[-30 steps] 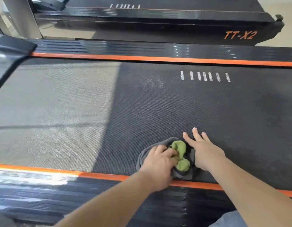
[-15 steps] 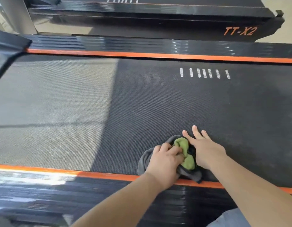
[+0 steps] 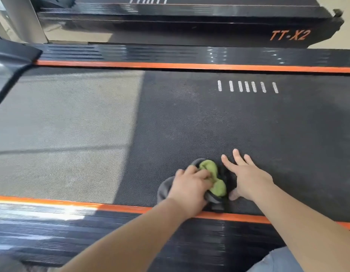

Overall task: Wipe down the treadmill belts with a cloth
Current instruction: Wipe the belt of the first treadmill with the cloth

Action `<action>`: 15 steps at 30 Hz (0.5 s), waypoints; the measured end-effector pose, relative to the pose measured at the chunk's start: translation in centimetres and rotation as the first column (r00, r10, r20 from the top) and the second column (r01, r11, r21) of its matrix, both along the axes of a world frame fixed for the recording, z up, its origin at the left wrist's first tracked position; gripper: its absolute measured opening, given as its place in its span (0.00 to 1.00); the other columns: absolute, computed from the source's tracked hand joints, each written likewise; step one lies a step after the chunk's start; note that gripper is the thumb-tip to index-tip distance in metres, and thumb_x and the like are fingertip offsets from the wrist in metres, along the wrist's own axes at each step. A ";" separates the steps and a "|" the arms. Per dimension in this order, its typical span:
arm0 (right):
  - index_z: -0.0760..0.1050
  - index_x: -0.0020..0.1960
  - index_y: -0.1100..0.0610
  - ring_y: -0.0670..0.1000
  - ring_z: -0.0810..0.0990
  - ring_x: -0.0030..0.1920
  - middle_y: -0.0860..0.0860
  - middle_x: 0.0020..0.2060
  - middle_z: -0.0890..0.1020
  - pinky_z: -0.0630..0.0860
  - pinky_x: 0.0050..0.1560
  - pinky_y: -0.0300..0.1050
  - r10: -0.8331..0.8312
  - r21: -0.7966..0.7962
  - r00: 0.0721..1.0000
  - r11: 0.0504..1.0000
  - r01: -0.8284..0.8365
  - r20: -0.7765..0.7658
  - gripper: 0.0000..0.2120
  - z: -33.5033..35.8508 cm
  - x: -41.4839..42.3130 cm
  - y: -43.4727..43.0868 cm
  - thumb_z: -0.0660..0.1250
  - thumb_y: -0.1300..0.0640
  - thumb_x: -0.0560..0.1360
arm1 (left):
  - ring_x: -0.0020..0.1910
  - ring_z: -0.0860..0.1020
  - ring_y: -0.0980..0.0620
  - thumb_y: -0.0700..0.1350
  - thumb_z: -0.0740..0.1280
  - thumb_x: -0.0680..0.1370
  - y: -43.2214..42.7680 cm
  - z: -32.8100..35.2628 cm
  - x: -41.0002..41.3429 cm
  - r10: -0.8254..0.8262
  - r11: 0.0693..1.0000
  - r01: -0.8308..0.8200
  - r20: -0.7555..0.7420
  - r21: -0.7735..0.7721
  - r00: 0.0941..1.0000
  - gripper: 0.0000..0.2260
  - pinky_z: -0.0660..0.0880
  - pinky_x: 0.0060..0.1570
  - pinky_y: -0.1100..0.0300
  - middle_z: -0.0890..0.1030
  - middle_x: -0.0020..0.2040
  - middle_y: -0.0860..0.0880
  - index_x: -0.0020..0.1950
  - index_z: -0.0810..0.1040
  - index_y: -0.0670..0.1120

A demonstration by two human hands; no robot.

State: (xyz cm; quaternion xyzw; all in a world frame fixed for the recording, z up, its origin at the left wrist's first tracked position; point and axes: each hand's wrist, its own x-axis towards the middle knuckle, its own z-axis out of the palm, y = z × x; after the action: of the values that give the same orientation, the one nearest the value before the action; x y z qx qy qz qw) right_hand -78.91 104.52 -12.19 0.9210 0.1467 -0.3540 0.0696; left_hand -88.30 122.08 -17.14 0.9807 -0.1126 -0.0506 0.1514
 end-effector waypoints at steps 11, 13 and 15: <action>0.31 0.79 0.32 0.51 0.35 0.82 0.41 0.79 0.28 0.73 0.69 0.61 0.012 -0.008 1.000 1.000 -0.013 -0.028 0.62 0.0 0.1 -0.1 0.80 0.44 0.70 | 0.51 0.76 0.47 0.59 0.75 0.66 9.9 -0.4 -1.2 -0.030 0.992 0.027 0.023 0.122 0.999 0.15 0.72 0.42 0.52 0.78 0.58 0.61 0.52 0.83 0.58; 0.30 0.78 0.32 0.52 0.34 0.82 0.42 0.79 0.28 0.73 0.69 0.62 0.008 -0.018 0.999 1.000 -0.008 -0.039 0.62 -0.1 0.2 0.0 0.80 0.44 0.70 | 0.52 0.76 0.47 0.59 0.75 0.66 8.1 -0.3 -1.2 0.000 0.995 -0.001 0.009 0.102 1.000 0.15 0.74 0.40 0.52 0.78 0.56 0.61 0.51 0.84 0.58; 0.30 0.78 0.31 0.51 0.34 0.82 0.41 0.79 0.27 0.73 0.69 0.61 0.004 -0.018 0.999 1.000 -0.005 -0.037 0.62 -0.1 0.3 0.0 0.80 0.45 0.70 | 0.53 0.76 0.47 0.57 0.73 0.68 4.2 -0.2 -0.8 0.008 0.999 -0.009 0.018 0.044 1.000 0.14 0.76 0.42 0.51 0.79 0.56 0.59 0.51 0.84 0.56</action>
State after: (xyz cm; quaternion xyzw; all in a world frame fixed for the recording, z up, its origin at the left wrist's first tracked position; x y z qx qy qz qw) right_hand -78.63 104.57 -12.30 0.9134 0.1467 -0.3720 0.0760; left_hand -89.09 126.27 -17.36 0.9847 -0.1087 -0.0438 0.1290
